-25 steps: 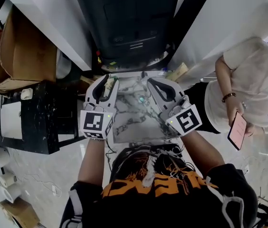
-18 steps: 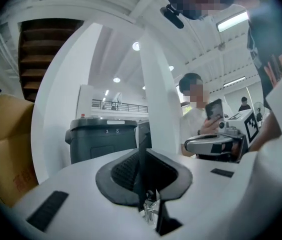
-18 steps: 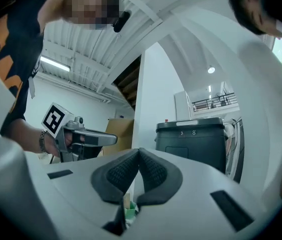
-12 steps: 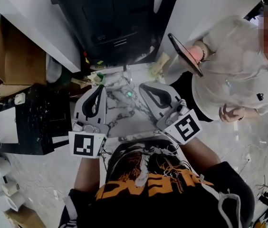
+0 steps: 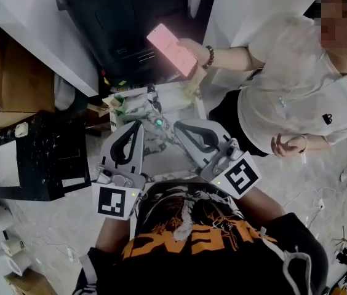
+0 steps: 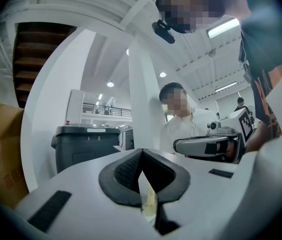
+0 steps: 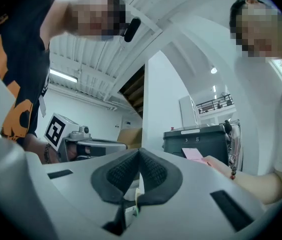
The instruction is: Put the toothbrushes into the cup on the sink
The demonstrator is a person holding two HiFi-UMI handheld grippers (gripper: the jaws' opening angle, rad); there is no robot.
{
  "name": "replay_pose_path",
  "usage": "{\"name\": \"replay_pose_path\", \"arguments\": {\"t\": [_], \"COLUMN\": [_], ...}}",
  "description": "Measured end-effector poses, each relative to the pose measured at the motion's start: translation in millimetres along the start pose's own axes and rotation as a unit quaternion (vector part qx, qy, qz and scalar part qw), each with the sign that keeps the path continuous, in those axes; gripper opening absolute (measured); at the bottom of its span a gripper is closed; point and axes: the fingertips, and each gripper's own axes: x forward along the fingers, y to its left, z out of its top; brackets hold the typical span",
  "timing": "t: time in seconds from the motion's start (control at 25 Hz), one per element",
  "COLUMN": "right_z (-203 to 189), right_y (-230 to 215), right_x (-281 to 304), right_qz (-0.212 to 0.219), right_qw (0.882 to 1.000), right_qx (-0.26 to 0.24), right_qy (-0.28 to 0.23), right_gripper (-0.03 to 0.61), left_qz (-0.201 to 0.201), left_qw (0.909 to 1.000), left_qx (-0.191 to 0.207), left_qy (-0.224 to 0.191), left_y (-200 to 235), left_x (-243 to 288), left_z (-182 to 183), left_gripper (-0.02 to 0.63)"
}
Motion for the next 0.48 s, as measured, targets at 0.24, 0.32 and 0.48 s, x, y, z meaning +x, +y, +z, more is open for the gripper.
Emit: {"name": "replay_pose_path", "arguments": {"t": [0.24, 0.32, 0.48], "right_z": [5.3, 6.0, 1.4], "right_y": [0.4, 1.7, 3.9], "right_x": [-17.3, -18.6, -18.0], "right_qz": [0.010, 0.016, 0.022], "right_qw": [1.000, 1.000, 1.000], "right_qx": [0.016, 0.018, 0.011], "right_qy": [0.002, 0.001, 0.007], "right_gripper": [0.014, 0.014, 0.014], "left_qz": [-0.009, -0.009, -0.008], "left_qw": [0.9999, 0.9998, 0.9997], "left_qx": [0.004, 0.003, 0.002], "left_qy": [0.013, 0.016, 0.023], "left_y": [-21.8, -25.2, -30.8], "left_x": [-5.5, -6.9, -7.5], "left_z": [0.1, -2.1, -8.5], "left_gripper": [0.023, 0.023, 0.023]}}
